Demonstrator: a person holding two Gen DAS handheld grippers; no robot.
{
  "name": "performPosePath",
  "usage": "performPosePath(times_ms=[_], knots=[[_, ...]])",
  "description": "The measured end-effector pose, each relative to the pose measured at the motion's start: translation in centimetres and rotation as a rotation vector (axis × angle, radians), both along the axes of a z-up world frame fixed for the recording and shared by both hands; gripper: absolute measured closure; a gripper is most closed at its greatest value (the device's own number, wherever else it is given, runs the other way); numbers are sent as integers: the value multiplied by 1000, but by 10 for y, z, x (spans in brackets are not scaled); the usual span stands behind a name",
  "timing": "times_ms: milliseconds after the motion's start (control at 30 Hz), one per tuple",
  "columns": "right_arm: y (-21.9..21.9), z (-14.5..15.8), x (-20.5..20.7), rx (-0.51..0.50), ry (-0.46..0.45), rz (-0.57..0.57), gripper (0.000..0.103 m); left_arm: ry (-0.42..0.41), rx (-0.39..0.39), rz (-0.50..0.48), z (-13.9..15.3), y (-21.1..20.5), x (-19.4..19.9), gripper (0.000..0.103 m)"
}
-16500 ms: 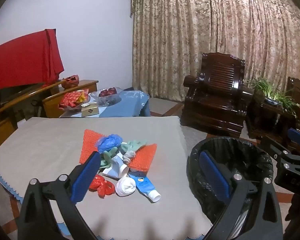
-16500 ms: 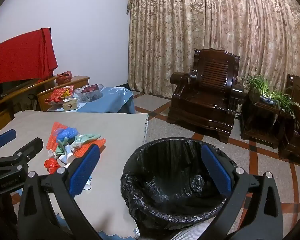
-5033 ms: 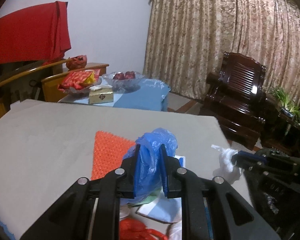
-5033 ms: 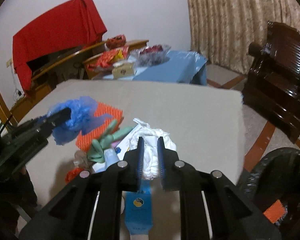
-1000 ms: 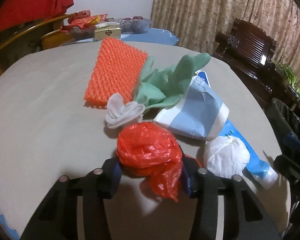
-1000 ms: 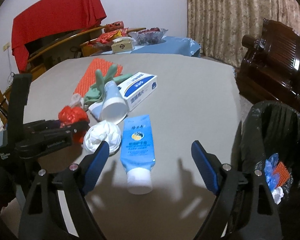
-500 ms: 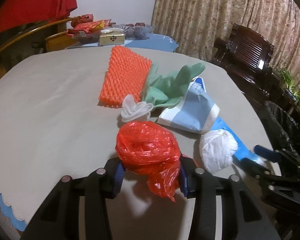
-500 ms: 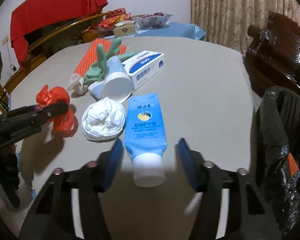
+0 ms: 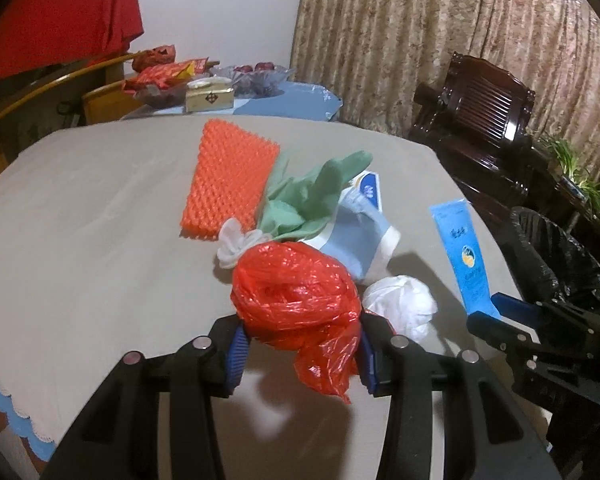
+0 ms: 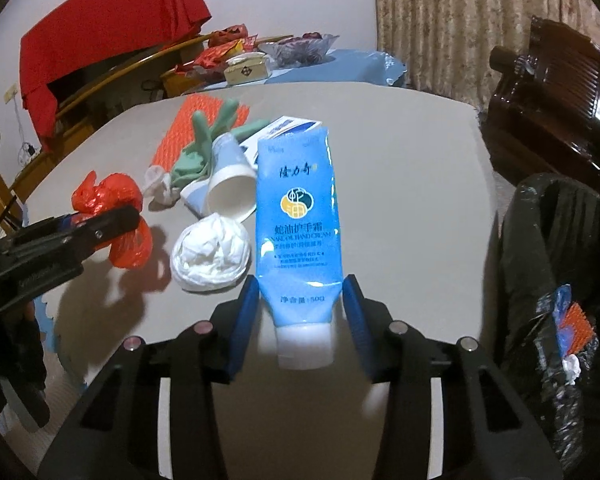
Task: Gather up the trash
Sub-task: 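Grasp the red plastic bag with the left tool while the right tool grasps the blue tube, then carry the red bag and blue tube over the bin and release both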
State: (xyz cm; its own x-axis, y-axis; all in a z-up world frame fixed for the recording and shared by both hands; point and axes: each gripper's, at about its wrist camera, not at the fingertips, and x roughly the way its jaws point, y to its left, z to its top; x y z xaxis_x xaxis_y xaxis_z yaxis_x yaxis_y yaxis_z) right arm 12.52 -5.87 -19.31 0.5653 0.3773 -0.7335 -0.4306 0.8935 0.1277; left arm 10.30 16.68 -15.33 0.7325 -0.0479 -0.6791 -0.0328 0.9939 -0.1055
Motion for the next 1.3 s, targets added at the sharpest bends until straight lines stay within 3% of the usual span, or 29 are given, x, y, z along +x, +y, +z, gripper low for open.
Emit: performPosePath(times_ms=[400, 433, 467, 633, 1000, 1300], knots=[[-3, -20, 3, -41, 66, -17, 58, -2, 4, -18, 0, -9, 2, 59], [-2, -20, 2, -44, 66, -16, 60, -2, 5, -20, 0, -9, 2, 59], [-2, -21, 2, -49, 64, -11, 70, -1, 4, -19, 0, -9, 2, 59], [-2, -18, 2, -42, 69, -3, 75, -2, 2, -21, 0, -9, 2, 59], [-18, 30, 6, 16, -2, -11, 75, -54, 0, -50, 20, -22, 4, 59], [-63, 77, 4, 58, -80, -107, 75, -113, 7, -115, 49, -55, 16, 59]])
